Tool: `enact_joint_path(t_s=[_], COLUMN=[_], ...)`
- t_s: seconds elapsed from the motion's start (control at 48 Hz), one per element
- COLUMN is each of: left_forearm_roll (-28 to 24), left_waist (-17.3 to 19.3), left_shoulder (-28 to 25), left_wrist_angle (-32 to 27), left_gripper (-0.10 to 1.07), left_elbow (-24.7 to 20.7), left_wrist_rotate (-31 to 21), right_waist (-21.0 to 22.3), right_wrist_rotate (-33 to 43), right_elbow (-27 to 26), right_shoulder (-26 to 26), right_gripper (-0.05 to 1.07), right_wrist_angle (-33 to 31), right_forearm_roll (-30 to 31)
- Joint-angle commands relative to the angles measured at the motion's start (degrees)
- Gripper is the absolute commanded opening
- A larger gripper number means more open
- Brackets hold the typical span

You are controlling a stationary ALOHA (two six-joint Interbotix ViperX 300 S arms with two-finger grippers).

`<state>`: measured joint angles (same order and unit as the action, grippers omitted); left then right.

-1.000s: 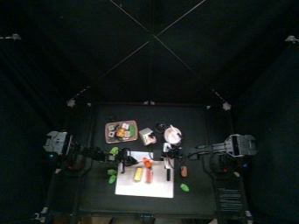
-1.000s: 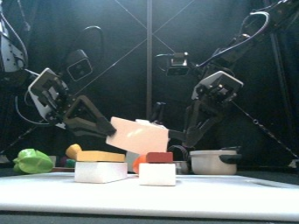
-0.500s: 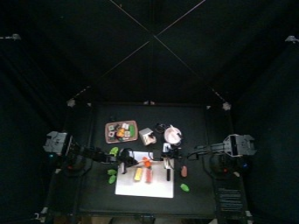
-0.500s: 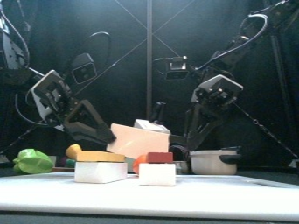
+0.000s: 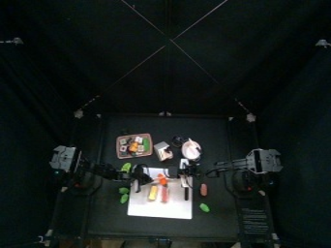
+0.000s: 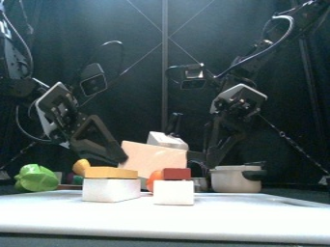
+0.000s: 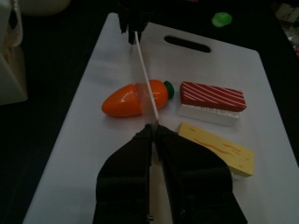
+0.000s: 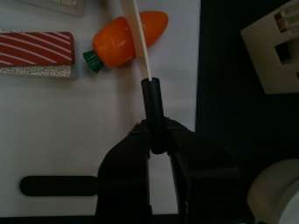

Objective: Cut carrot

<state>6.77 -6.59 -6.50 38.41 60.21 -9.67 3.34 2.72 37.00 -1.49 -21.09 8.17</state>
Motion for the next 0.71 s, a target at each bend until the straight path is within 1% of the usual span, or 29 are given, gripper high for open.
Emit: enact_joint_path(t_s=[0.0,0.458,0.688], left_forearm_roll=[-0.1,-0.2,-0.2], left_waist=[-0.6,-0.6,-0.6], left_shoulder=[-0.5,-3.7,-4.3], left_wrist_angle=[-0.3,-0.4,-0.4], left_gripper=[0.48,0.48,0.48], left_elbow=[0.2,0.1,0.0], left_wrist_rotate=[0.0,0.0,-0.1], right_waist=[0.4,0.0,-0.4], right_wrist_rotate=[0.3,0.4,0.5], right_elbow=[-0.6,-1.1,-1.2], right_shoulder=[0.4,-1.6,-1.9], right_gripper=[0.35,0.35,0.35], right_wrist_angle=[-0.4,-0.4,-0.4], right_forearm_roll=[0.1,0.1,0.1])
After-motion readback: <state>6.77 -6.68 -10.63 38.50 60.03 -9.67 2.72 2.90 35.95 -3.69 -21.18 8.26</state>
